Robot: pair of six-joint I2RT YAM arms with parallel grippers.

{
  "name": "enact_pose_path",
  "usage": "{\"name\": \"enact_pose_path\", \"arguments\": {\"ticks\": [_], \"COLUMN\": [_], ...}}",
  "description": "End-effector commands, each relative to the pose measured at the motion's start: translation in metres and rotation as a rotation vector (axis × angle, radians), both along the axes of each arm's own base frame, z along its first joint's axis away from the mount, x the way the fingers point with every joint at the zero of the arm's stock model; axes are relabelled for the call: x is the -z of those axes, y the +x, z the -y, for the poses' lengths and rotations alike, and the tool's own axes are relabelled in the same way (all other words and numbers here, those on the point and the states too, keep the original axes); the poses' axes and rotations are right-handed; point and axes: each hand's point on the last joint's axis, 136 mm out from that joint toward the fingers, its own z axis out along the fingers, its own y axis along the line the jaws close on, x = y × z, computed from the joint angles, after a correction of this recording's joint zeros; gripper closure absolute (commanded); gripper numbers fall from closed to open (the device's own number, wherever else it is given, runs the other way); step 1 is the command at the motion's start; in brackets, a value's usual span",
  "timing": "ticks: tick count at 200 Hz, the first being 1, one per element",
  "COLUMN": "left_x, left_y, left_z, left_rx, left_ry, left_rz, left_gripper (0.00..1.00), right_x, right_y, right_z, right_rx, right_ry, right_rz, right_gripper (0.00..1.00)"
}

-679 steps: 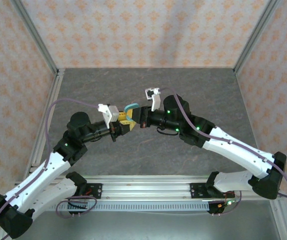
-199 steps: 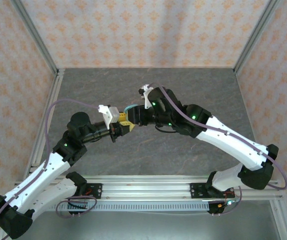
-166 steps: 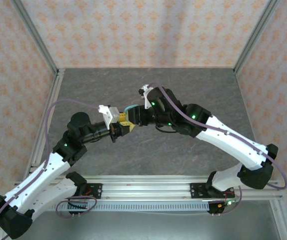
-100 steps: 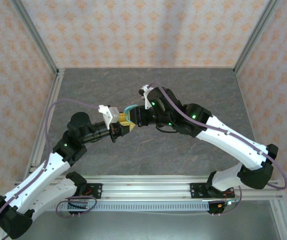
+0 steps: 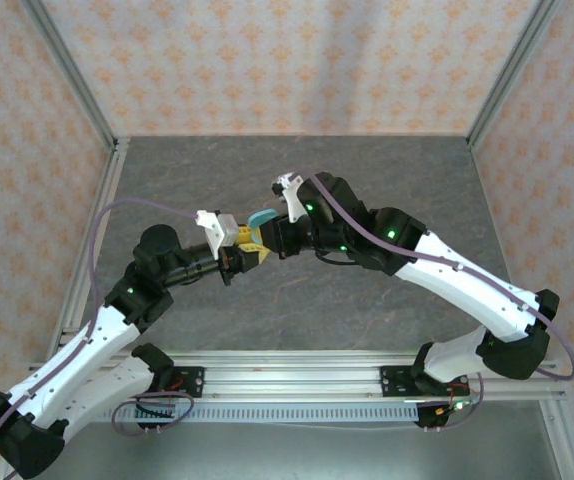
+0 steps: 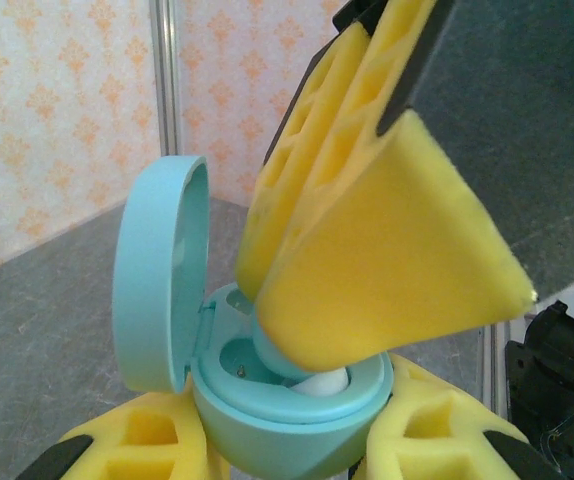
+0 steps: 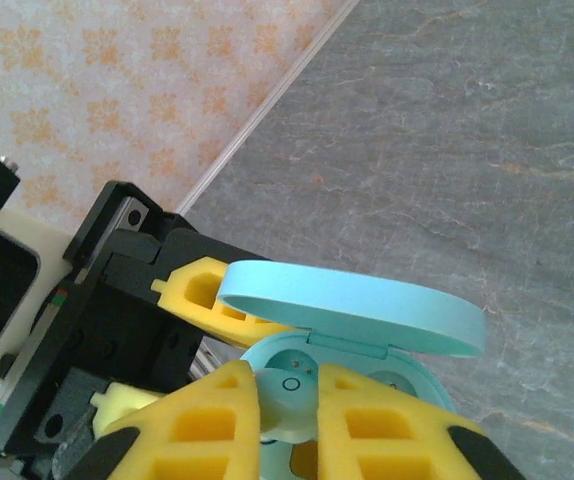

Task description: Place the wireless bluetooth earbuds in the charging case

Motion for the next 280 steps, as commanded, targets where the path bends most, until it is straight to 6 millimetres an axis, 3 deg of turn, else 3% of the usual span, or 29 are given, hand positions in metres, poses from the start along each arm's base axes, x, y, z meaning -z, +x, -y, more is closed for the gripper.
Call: {"name": "enact_pose_path", "arguments": {"ticks": [1,26,70,99,119,179,280], "left_x": [-0.028,-0.028,-0.028,-0.026,-0.027,-0.027,-0.027], "left_y": [-0.005,-0.005,-0.005,-0.004,-0.004,-0.004,-0.005], "left_z": [-0.003,-0.003,-0.002,-0.002,-0.002,-0.002,-0.002], "left_rx": [0.0,0.0,0.001,-0.001,0.001,-0.001,0.001], "left_ry": [-0.026,-0.025,-0.027,-0.026,-0.028,-0.027,-0.023], "left_rz": [0.086,0.087,0.086,0.082,0.083,0.084,0.088], "left_gripper": [0.9,0.9,0.9,0.9,0.9,0.9,0.9], "right_x": [-0.01,-0.015,-0.036,-0.046,-0.046,-0.028,-0.004], "right_y": [-0.009,-0.009,-0.009,-0.009,-0.009,-0.012,-0.005], "right_z": [0.003,0.004,0.013,0.019,0.022,0.005,-0.003], "right_rx": [-0.064,-0.059,-0.023,0.008,0.024,0.012,0.056], "right_ry": [-0.005,0.002,0.071,0.107,0.114,0.084,-0.003], "right_rz": [0.063,0.07,0.102,0.102,0.088,-0.046,-0.146], "right_gripper": [0.77,0.6,0.53,0.53,0.58,0.71,0.67]}}
